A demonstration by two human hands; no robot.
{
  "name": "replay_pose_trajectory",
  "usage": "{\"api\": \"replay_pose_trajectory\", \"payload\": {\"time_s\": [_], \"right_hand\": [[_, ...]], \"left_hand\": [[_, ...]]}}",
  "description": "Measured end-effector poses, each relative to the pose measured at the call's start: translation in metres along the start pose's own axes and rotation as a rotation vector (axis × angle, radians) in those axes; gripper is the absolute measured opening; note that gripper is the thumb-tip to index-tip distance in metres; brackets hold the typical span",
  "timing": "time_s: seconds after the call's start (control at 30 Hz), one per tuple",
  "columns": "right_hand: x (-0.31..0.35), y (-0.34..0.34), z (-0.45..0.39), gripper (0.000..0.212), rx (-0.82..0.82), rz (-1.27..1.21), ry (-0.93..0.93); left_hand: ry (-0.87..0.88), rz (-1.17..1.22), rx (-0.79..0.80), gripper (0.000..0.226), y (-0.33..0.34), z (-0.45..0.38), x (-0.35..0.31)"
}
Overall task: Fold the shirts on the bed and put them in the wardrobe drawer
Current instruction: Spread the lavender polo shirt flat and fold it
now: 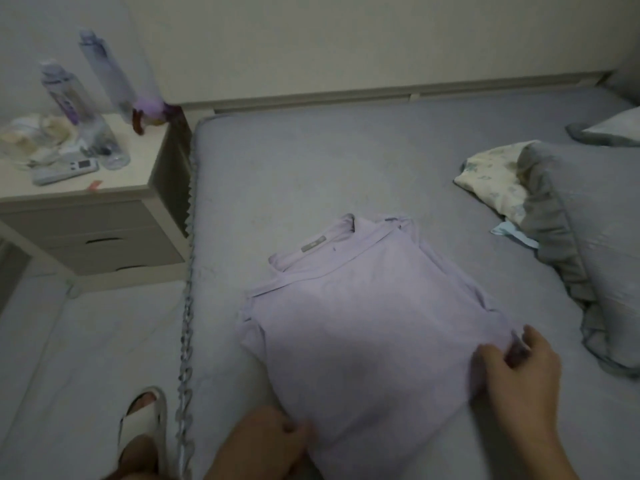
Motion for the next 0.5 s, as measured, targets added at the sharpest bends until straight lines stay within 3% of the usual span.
{"api": "replay_pose_trajectory", "payload": {"time_s": [0.07, 0.13, 0.2, 0.23, 0.37, 0.5], "right_hand": [[0.038, 0.016, 0.038, 0.066, -0.012, 0.201, -0.351], [0.075, 0.060, 0.091, 0.068, 0.134, 0.273, -0.664], [0.101, 0.105, 0.131, 0.061, 0.264, 0.339, -0.912], [0.107, 0.126, 0.141, 0.058, 0.332, 0.409, -0.992], [0.101, 0.179, 0.095, 0.074, 0.519, 0.738, -1.073], [0.098, 0.178, -0.013, 0.081, 0.442, 0.810, -0.890]], "left_hand": [[0.157, -0.067, -0.286, 0.043, -0.027, -0.006, -0.029], [0.434, -0.053, -0.529, 0.027, -0.045, -0.014, -0.072], [0.614, -0.261, -0.609, 0.037, -0.045, -0.029, -0.102], [0.600, -0.395, -0.561, 0.047, -0.041, -0.046, -0.098], [0.410, -0.557, -0.412, 0.068, -0.037, -0.097, -0.029], [0.403, -0.567, -0.383, 0.068, -0.026, -0.114, -0.011]]}}
Point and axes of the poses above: each hand's wrist, its own z-axis away from the middle knuckle, its own y-axis out of the palm, x = y × z, the point moved 8 cm from there along -z, towards the middle knuckle, and after that the axes turned 4 degrees about y, right-handed, at the moved point
